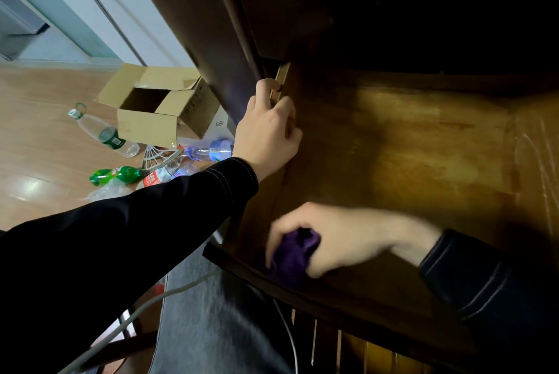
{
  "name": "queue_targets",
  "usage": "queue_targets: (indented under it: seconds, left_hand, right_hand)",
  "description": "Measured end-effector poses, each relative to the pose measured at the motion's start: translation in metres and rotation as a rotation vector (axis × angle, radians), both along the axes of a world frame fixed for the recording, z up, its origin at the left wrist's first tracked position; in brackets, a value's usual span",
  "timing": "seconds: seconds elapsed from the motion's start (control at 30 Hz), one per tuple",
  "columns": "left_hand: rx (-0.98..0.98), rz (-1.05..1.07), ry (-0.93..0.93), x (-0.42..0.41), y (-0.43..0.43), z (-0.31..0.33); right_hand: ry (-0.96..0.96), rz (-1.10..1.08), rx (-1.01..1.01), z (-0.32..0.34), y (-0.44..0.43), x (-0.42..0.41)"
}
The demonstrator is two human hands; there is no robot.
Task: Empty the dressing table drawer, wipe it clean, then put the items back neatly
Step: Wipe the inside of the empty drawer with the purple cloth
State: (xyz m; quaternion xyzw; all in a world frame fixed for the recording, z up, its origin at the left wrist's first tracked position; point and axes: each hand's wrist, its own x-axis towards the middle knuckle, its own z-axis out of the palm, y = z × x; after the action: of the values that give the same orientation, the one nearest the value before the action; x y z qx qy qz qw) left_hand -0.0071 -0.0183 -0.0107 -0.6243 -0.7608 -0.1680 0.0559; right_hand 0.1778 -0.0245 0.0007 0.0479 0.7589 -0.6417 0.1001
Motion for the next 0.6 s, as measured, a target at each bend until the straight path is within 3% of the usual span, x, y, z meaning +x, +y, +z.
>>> queue_targets:
  seconds: [0.1, 0.27, 0.47, 0.6]
  left_hand:
    - [-0.004, -0.001, 0.003, 0.001, 0.000, 0.001]
    - [-0.010, 0.000, 0.008, 0.002, 0.001, 0.001]
    - [-0.014, -0.007, 0.023, 0.000, 0.000, 0.000]
    - [-0.012, -0.005, 0.007, 0.002, 0.001, 0.001]
  right_hand:
    - [-0.039, 0.096, -0.025, 0.002, 0.011, 0.012]
    - [0.037, -0.155, 0.018, -0.007, -0.018, -0.012]
    - [-0.112, 0.209, 0.029, 0.002, 0.026, 0.017]
    - [-0.101, -0.058, 0.137, -0.008, -0.008, -0.003]
